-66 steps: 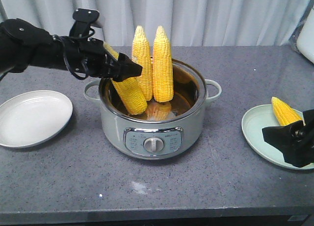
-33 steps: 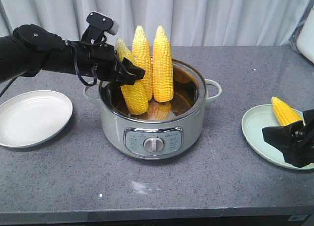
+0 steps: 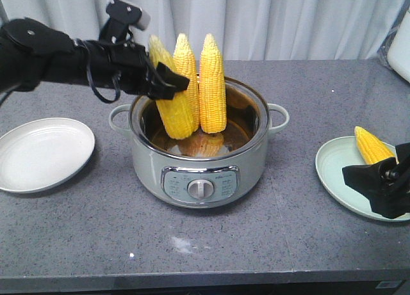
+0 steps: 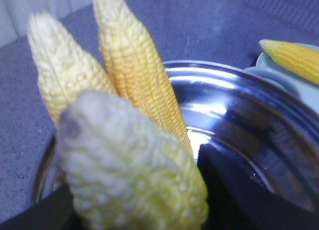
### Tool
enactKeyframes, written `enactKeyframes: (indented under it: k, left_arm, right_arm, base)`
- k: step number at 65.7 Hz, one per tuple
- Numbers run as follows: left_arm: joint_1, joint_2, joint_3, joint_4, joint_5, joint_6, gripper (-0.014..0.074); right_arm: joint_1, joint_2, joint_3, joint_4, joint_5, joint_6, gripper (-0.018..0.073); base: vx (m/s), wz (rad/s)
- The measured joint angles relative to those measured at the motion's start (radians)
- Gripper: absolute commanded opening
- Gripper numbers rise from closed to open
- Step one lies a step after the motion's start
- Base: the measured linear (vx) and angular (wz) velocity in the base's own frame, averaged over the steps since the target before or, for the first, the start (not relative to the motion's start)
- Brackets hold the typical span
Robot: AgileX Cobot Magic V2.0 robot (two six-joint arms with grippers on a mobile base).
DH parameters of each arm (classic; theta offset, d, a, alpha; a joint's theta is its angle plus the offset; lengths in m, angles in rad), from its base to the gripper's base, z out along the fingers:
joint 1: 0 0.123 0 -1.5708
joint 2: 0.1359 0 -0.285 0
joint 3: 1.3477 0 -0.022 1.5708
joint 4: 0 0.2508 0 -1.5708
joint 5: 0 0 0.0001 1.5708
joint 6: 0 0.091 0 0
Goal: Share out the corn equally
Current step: 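Close the left gripper on the corn cob and lift it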
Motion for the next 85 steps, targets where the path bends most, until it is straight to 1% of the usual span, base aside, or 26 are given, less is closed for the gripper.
enactKeyframes:
  k: [21,25,30,35,41,52,55,60,65,71,74,78,84,85]
  left_arm:
    - [0.000,-0.191,0.000,0.003,0.005,0.000,0.0179]
    - [0.000,-0.232,0.000,0.022,0.010,-0.001,0.0181]
    - [0.000,-0.284,0.000,0.066,0.015,-0.017,0.0183]
    - [0.000,-0.332,0.000,0.134,0.020,-0.056,0.0185]
    - [0.013,-0.381,-0.001,0.226,0.028,-0.135,0.0185]
    - [0.069,-0.412,-0.001,0.473,0.045,-0.362,0.0190]
    - [0.081,-0.412,-0.001,0.533,0.059,-0.427,0.0192]
    - [0.101,-0.412,-0.001,0.661,0.092,-0.539,0.0192]
    - [0.117,-0.412,-0.001,0.756,0.113,-0.627,0.0195]
    - [0.131,-0.412,-0.001,0.856,0.153,-0.716,0.0195]
    - [0.139,-0.409,-0.004,0.893,0.179,-0.746,0.0199]
    - [0.147,-0.393,-0.026,0.939,0.245,-0.788,0.0202]
    - [0.154,-0.342,-0.097,1.000,0.348,-0.824,0.0202]
    - [0.154,-0.333,-0.110,1.000,0.364,-0.828,0.0203]
  right_arm:
    - [0.000,0.000,0.000,0.000,0.000,0.000,0.0582]
    - [0.000,0.000,0.000,0.000,0.000,0.001,0.0582]
    - [0.000,0.000,0.000,0.000,0.000,0.001,0.0582]
    - [0.000,0.000,0.000,0.000,0.000,0.001,0.0582]
    - [0.000,0.000,0.000,0.000,0.000,0.001,0.0582]
    - [0.000,0.000,0.000,0.000,0.000,0.001,0.0582]
    - [0.000,0.000,0.000,0.000,0.000,0.001,0.0582]
    - [0.000,0.000,0.000,0.000,0.000,0.001,0.0582]
    - [0.000,0.000,0.000,0.000,0.000,0.001,0.0582]
    - [0.000,0.000,0.000,0.000,0.000,0.001,0.0582]
    - [0.000,0.000,0.000,0.000,0.000,0.001,0.0582]
    - [0.000,0.000,0.000,0.000,0.000,0.001,0.0582]
    - [0.000,0.000,0.000,0.000,0.000,0.001,0.0582]
    - [0.000,0.000,0.000,0.000,0.000,0.001,0.0582]
  base:
    - [0.00,0.00]
    - [0.00,0.00]
    - [0.00,0.00]
    - [0.00,0.00]
    - [0.00,0.00]
    - [0.00,0.00]
    - [0.00,0.00]
    - [0.00,0.00]
    - [0.00,0.00]
    - [0.00,0.00]
    - [0.00,0.00]
    - [0.00,0.00]
    - [0.00,0.00]
    - [0.00,0.00]
